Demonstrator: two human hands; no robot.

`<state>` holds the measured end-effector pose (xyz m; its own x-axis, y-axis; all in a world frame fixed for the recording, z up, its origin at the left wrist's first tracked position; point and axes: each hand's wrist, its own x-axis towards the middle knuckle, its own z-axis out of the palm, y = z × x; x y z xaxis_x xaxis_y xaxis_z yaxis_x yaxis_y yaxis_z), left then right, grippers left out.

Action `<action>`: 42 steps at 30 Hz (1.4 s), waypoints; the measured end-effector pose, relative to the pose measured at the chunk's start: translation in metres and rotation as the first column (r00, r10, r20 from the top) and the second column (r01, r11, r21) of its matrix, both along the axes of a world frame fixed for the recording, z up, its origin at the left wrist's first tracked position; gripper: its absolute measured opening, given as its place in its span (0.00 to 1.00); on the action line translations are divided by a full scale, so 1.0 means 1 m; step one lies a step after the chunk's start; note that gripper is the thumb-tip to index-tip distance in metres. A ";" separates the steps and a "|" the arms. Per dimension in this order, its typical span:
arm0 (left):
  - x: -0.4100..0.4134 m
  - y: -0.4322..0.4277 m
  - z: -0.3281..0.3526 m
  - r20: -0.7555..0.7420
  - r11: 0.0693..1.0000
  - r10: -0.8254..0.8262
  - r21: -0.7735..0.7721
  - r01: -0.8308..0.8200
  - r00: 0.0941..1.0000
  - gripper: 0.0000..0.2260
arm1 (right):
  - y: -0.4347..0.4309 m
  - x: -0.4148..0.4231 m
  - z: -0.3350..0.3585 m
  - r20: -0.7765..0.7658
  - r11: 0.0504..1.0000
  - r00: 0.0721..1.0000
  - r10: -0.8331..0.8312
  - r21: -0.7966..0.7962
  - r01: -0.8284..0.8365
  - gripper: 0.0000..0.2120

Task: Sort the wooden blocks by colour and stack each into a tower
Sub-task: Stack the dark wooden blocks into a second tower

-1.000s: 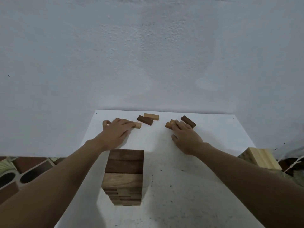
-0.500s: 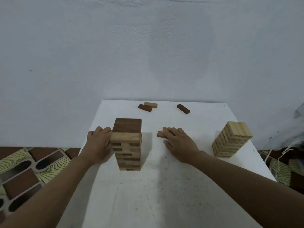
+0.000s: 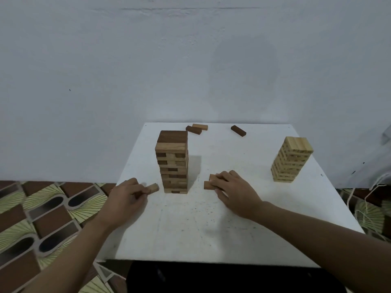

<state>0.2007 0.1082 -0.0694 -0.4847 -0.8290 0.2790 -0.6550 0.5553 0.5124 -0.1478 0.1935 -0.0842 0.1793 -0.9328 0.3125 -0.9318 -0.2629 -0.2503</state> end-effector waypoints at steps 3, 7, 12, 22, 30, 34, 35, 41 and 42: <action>0.007 0.017 0.003 0.011 0.999 -0.034 0.037 0.033 0.999 0.05 | 0.012 0.007 -0.001 0.043 0.999 0.999 0.015 -0.037 -0.013 0.08; 0.010 0.038 0.013 0.026 0.986 -0.147 0.084 0.144 0.989 0.06 | 0.028 0.015 -0.002 0.145 0.999 0.989 0.025 -0.026 -0.022 0.07; 0.003 0.055 0.014 0.063 0.947 -0.304 0.132 0.294 0.951 0.05 | 0.043 0.016 0.001 0.212 0.998 0.976 0.052 0.034 -0.061 0.08; -0.058 0.073 0.000 0.021 0.904 -0.422 0.080 0.419 0.906 0.10 | 0.051 0.007 0.015 0.204 0.989 0.975 0.085 0.101 -0.107 0.09; -0.101 0.068 -0.004 0.052 0.895 -0.444 -0.022 0.446 0.894 0.09 | 0.043 0.004 0.012 0.188 0.985 0.981 0.040 0.155 -0.070 0.12; -0.113 0.071 -0.006 0.003 0.905 -0.426 -0.003 0.426 0.905 0.08 | 0.045 0.004 0.010 0.202 0.982 0.979 0.037 0.172 -0.073 0.13; -0.116 0.072 -0.006 -0.006 0.906 -0.423 0.001 0.423 0.906 0.08 | 0.045 0.005 0.009 0.203 0.982 0.978 0.037 0.174 -0.073 0.15; -0.126 0.077 -0.007 -0.040 0.924 -0.355 0.140 0.357 0.934 0.13 | 0.043 0.010 0.010 0.218 0.980 0.975 0.050 0.179 -0.090 0.24; -0.127 0.077 -0.006 -0.032 0.922 -0.352 0.159 0.352 0.936 0.14 | 0.043 0.010 0.012 0.244 0.979 0.968 0.058 0.175 -0.103 0.24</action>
<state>0.0739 0.1853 -0.0759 -0.7527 -0.6388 0.1592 -0.4308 0.6608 0.6146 -0.1374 0.2366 -0.0719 0.1981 -0.9638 0.1784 -0.8178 -0.2628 -0.5120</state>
